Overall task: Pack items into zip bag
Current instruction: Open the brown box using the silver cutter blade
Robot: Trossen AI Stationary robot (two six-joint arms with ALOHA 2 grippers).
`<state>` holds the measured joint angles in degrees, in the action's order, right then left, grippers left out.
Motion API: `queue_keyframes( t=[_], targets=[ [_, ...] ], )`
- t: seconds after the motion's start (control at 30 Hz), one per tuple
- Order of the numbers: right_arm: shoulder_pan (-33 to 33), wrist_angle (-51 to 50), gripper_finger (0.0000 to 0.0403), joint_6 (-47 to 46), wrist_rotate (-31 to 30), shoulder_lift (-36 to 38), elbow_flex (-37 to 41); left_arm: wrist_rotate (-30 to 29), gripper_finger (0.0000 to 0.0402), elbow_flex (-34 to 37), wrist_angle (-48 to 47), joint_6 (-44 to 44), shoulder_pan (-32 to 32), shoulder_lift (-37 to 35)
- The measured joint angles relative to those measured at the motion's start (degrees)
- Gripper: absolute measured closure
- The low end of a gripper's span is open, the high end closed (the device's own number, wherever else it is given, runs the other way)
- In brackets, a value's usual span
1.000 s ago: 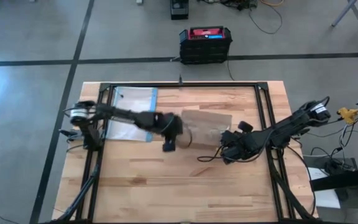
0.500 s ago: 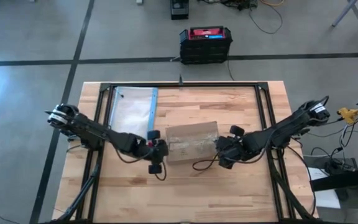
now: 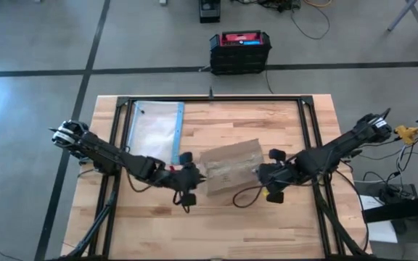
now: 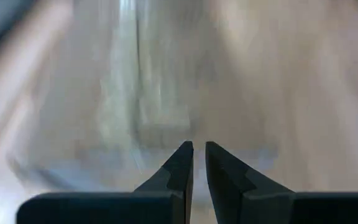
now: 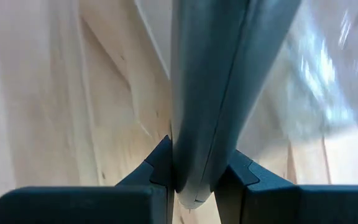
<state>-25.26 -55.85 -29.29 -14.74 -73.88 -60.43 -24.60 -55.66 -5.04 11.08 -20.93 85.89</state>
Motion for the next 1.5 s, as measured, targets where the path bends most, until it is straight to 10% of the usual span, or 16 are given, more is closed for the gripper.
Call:
queue_keyframes(
  t=[0.2,0.57,0.93,1.5],
  targets=[
    [0.1,7.2,0.035,9.7,1.7,1.3,-1.0,0.0,0.0375,0.0,11.7,-10.0,-0.5,0.5],
    [2.3,8.7,0.035,16.9,5.3,3.7,-4.2,-1.2,0.0375,2.7,11.7,-2.6,-0.7,4.0],
    [12.0,-13.8,0.035,0.5,-0.8,9.6,-2.9,-5.6,0.0375,7.6,12.9,3.0,-1.9,4.7],
    [11.7,3.4,0.035,-7.0,8.1,4.6,6.0,-15.4,0.0374,7.6,2.6,8.3,-8.0,0.3]
  ],
)
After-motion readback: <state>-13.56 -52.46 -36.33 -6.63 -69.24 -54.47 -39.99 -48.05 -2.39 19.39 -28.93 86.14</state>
